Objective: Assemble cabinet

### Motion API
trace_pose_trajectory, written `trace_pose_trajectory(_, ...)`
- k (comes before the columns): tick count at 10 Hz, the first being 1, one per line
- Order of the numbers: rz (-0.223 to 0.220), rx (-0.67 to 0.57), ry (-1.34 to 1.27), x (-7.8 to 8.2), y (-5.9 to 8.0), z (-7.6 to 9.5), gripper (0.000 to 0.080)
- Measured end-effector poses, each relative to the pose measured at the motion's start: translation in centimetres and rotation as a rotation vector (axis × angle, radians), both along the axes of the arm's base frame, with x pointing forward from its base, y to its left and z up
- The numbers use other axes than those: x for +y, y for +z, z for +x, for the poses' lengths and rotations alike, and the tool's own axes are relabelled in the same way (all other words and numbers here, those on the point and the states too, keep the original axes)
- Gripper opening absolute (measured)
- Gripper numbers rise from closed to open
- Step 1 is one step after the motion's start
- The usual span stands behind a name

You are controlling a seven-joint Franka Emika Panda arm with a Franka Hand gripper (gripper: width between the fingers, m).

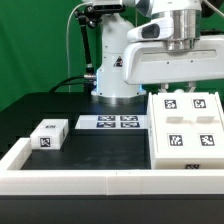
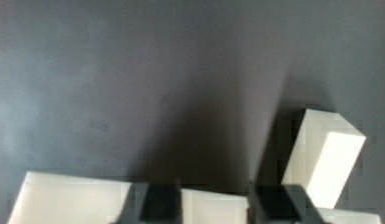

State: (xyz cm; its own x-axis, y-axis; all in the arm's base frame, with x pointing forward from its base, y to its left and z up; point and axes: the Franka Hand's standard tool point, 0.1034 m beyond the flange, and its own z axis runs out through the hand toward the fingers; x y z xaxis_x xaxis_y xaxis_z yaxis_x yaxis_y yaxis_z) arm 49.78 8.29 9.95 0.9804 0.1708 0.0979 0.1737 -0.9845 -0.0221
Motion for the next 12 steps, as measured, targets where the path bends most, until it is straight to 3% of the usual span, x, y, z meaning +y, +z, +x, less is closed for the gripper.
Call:
trace_pose_trajectory(1,0.001,0.006,0.002,0.2,1.1,0.3,0.0175)
trace_pose_trajectory(3,0.003,0.002,0.002,0.3,2.1,1.0,0.0165)
trace_pose_trajectory(7,0.003,0.001,0.004,0.3,2.0,1.1,0.0158)
trace_pose_trajectory(12,0.001,0.002,0.005,-0.4,3.2,3.4,0.0144)
